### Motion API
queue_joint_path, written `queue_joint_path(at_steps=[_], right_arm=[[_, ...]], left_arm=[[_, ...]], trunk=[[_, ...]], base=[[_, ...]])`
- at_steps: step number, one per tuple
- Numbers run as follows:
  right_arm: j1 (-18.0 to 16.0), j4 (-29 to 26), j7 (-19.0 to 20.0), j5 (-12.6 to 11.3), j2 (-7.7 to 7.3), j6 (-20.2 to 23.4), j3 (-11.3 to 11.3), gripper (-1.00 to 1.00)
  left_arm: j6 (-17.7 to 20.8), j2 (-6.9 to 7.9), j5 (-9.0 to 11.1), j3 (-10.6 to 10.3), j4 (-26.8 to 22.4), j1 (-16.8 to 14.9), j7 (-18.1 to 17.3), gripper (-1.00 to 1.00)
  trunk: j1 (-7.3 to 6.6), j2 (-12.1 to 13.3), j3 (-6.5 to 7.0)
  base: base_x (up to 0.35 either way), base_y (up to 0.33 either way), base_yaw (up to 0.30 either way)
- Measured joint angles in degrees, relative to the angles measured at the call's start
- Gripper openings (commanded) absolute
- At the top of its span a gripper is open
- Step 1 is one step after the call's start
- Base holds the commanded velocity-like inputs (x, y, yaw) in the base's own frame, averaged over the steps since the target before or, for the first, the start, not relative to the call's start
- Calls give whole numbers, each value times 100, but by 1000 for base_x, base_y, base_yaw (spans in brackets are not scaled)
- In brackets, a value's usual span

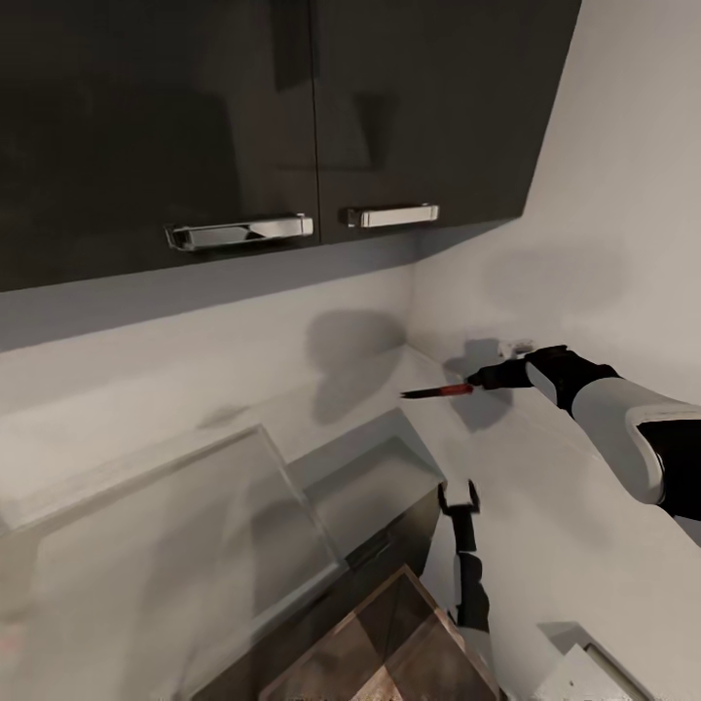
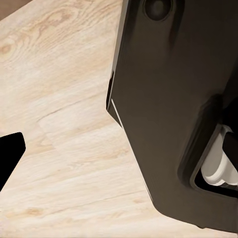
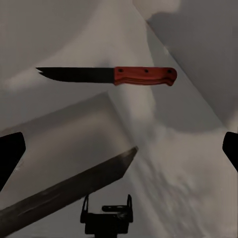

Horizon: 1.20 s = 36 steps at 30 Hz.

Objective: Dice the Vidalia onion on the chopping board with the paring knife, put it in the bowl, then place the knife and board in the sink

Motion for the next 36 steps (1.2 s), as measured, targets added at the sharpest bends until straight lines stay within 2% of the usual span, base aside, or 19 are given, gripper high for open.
queue_joint_path(at_steps=[4,8,36], right_arm=[[0,0,206,5,-10,1,9,100],[0,0,255,7,-12,1,11,100],[9,0,267,7,-14,-7,12,100]], left_arm=[[0,-2,0,0,0,-2,-1,100],[1,-1,1,0,-1,-1,-1,100],[0,-35,0,2,-2,-2,-1,100]], trunk=[[0,0,-37],[0,0,-74],[0,-1,-332]], base=[[0,0,0],[0,0,0],[0,0,0]])
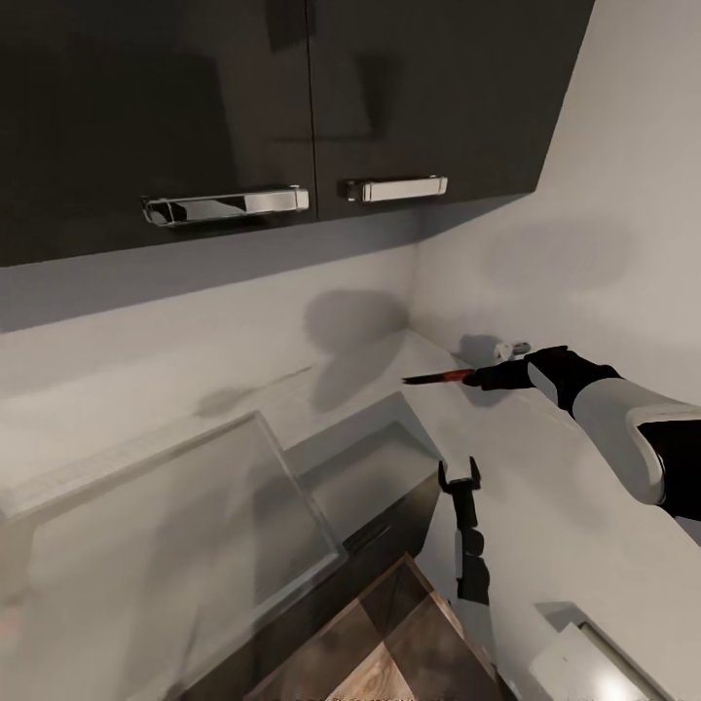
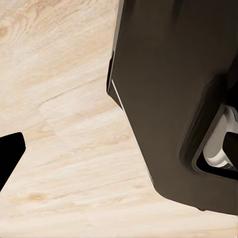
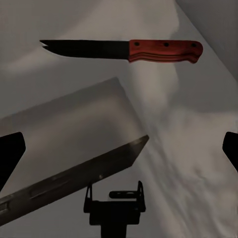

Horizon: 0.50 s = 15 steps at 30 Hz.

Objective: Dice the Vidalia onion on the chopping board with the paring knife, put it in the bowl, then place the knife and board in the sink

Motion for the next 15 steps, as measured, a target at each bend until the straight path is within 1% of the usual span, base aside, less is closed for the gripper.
queue_joint_path(at_steps=[5,15], right_arm=[[0,0,0,0,1,-1,0,100],[0,0,0,0,0,-1,0,100]], left_arm=[[0,0,0,-1,-1,-2,0,100],[1,0,0,-1,-1,1,0,100]], trunk=[[0,-1,-27],[0,-1,-33]], base=[[0,0,0],[0,0,0]])
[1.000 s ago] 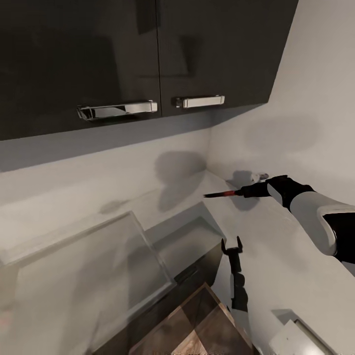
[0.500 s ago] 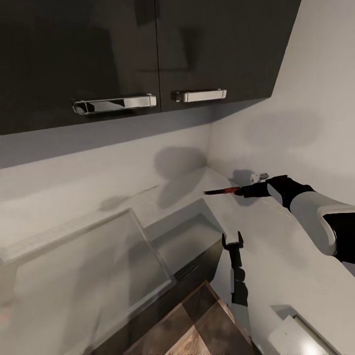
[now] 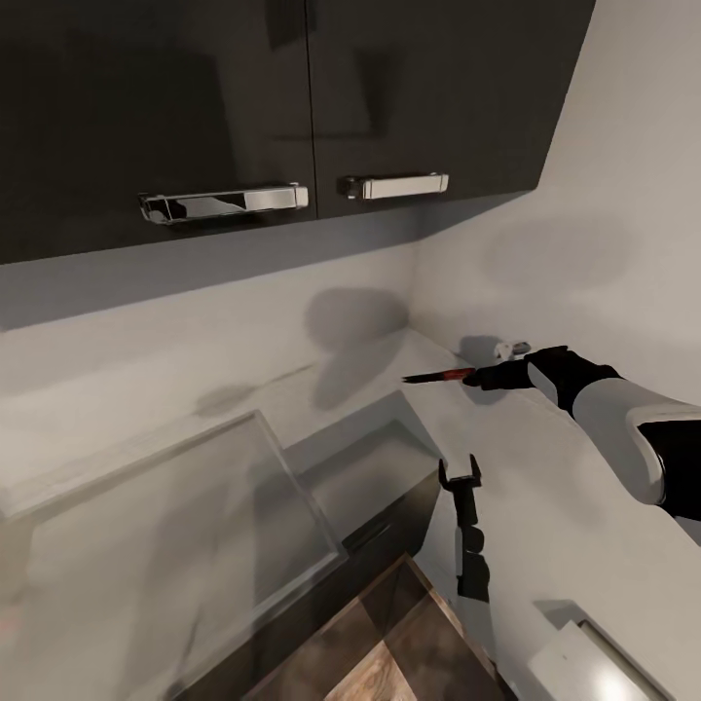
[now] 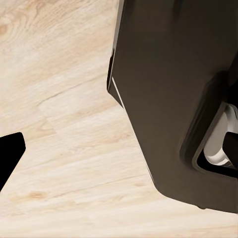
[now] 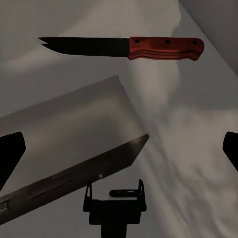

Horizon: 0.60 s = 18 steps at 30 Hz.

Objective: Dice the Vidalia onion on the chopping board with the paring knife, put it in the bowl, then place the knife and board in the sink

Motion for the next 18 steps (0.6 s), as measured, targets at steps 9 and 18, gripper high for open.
queue_joint_path(at_steps=[9,18], right_arm=[[2,0,0,0,1,0,0,100],[2,0,0,0,1,0,0,100]], left_arm=[[-1,0,0,-2,0,-1,0,100],[-1,-1,0,1,-2,1,0,100]], trunk=[[0,0,0],[0,0,0]], base=[[0,0,0],[0,0,0]])
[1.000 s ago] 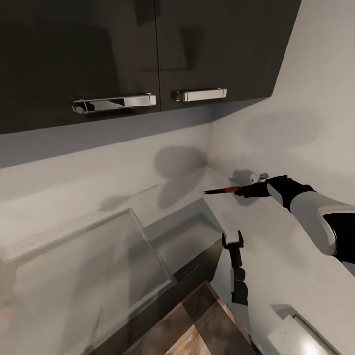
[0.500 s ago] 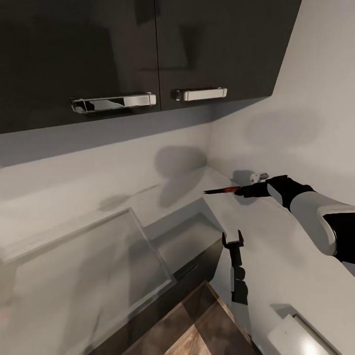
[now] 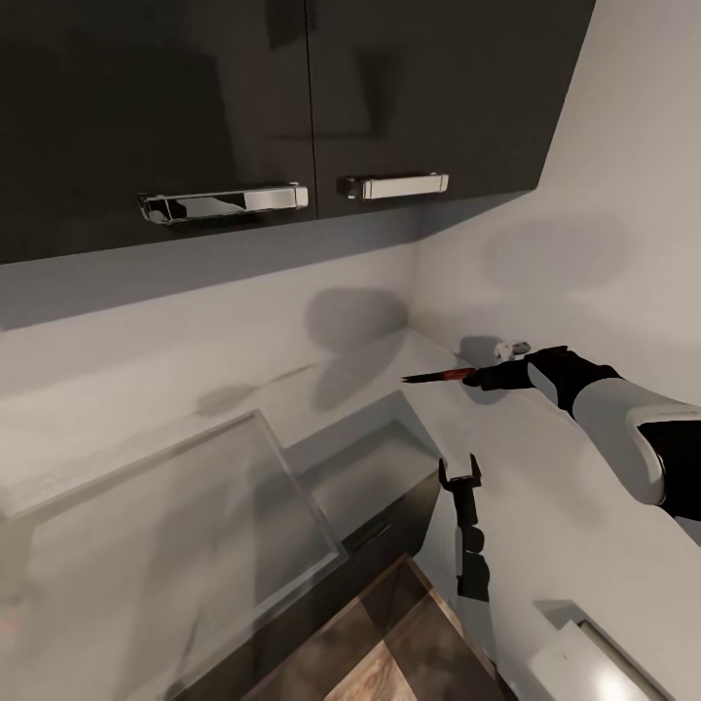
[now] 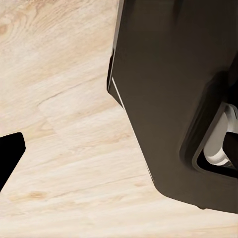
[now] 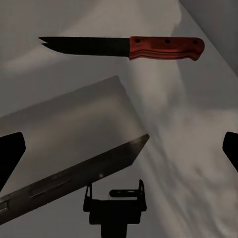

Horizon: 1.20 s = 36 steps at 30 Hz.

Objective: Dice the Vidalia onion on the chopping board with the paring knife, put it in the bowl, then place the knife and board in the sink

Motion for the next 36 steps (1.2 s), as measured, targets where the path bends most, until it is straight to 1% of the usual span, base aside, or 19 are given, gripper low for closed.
queue_joint_path(at_steps=[16,36], right_arm=[[1,0,0,0,0,0,0,100],[33,0,0,0,5,0,2,100]], left_arm=[[0,-1,0,1,-3,-2,0,100],[0,1,0,-1,-3,-1,0,100]], trunk=[[-1,0,0],[0,0,0]], base=[[71,0,0],[4,0,0]])
